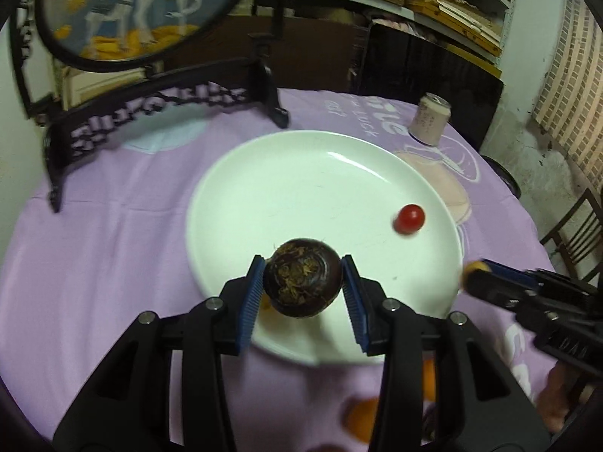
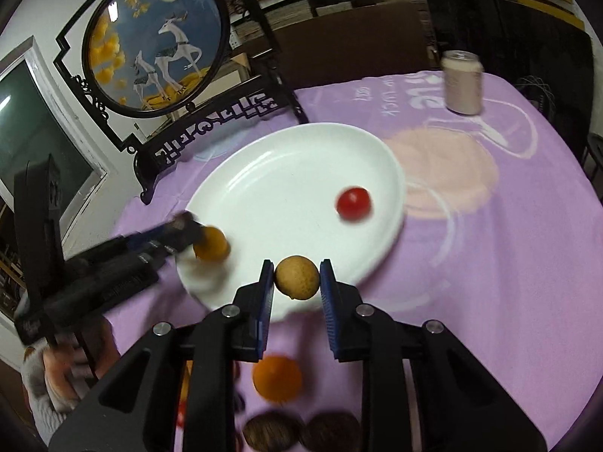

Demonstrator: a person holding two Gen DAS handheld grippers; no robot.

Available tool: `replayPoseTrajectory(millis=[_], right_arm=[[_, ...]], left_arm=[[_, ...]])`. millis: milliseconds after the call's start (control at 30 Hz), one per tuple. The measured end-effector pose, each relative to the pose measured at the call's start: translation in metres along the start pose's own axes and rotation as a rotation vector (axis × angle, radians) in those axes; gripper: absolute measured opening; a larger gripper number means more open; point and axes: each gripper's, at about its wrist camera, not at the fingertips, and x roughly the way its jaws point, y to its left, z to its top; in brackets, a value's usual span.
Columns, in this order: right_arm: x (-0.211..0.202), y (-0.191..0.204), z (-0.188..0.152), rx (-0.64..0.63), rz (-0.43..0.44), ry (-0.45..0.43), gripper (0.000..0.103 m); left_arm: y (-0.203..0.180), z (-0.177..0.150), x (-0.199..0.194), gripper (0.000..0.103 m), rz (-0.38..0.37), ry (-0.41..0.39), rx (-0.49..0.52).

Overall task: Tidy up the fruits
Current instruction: 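Open both tools over the white plate to drop the fruits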

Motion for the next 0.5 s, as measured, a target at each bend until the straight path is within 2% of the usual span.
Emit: replayPoseTrajectory(millis=[33, 67, 100, 233, 367, 500], right_arm=[[0.006, 0.001, 0.004, 0.003, -0.004, -0.001, 0.031], [0.009, 0.000, 0.004, 0.007, -0.008, -0.003, 0.048], [0.011, 0.000, 0.005, 0.014, -0.011, -0.008, 0.054], [0.009, -0.006, 0.002, 0.001, -0.029, -0.028, 0.055], [-0.003, -0.017, -0.001, 0.043, -0.008, -0.033, 0.055], [-0.018, -0.015, -0.012, 0.041, -0.006, -0.038, 0.055]], left_arm=[[-0.002, 0.000, 0.003, 0.050, 0.001, -0.001, 0.005], [-0.005, 0.000, 0.006, 0.053, 0.003, -0.004, 0.011], [-0.005, 0.000, 0.009, 0.054, 0.000, -0.004, 0.016], [-0.002, -0.001, 0.009, 0.054, -0.003, -0.002, 0.010], [0.005, -0.005, 0.001, 0.054, 0.007, -0.006, -0.002], [0.009, -0.027, -0.016, 0.059, 0.027, -0.001, 0.021]])
